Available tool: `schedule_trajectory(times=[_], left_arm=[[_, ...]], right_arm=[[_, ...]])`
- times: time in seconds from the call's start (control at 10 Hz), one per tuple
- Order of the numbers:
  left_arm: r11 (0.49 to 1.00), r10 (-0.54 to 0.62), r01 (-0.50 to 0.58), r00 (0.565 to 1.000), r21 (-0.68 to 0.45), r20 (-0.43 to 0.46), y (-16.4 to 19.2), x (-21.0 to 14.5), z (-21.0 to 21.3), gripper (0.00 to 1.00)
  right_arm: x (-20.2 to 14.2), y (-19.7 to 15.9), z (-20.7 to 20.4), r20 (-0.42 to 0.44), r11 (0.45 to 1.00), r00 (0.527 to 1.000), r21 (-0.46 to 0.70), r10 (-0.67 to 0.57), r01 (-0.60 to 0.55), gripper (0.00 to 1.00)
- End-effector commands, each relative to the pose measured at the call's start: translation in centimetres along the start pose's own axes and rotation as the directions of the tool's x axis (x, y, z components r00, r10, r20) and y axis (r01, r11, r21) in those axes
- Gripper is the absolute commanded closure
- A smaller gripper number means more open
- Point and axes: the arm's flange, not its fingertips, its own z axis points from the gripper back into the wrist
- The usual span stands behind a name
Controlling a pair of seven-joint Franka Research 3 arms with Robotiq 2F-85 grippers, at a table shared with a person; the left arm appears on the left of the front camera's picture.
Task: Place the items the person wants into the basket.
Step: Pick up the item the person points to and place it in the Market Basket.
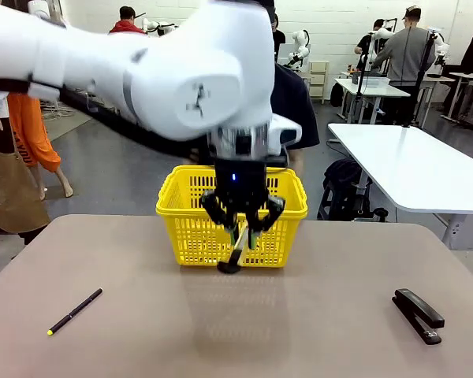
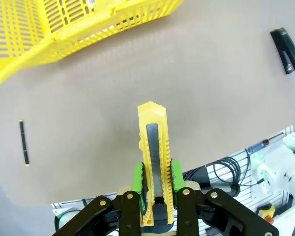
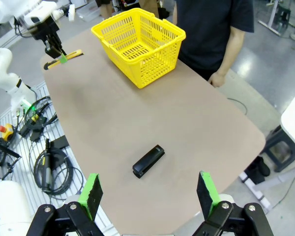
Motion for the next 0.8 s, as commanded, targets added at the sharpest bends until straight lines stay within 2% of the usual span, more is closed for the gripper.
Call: schedule_trajectory(times=[0.0, 0.2, 0.7], left_arm=[[0.999, -0.028, 0.028, 1.000, -0.015, -0.004, -0.4, 1.1, 2.0, 0.77], [0.999, -0.025, 0.025, 1.000, -0.020, 0.016, -0.6, 0.9, 3.3, 0.77], [1.000, -0.020, 0.021, 0.999, -0.018, 0.029, -0.4, 0.9, 3.6, 0.77]], right_arm=[[0.0, 0.0, 0.1, 0.012, 1.000, 1.000, 0.005, 0.008, -0.008, 0.00], [0.0, 0.0, 0.1, 0.012, 1.000, 1.000, 0.005, 0.008, -0.008, 0.00], [0.0, 0.0, 0.1, 0.012, 1.000, 1.000, 0.005, 0.008, -0.008, 0.00]])
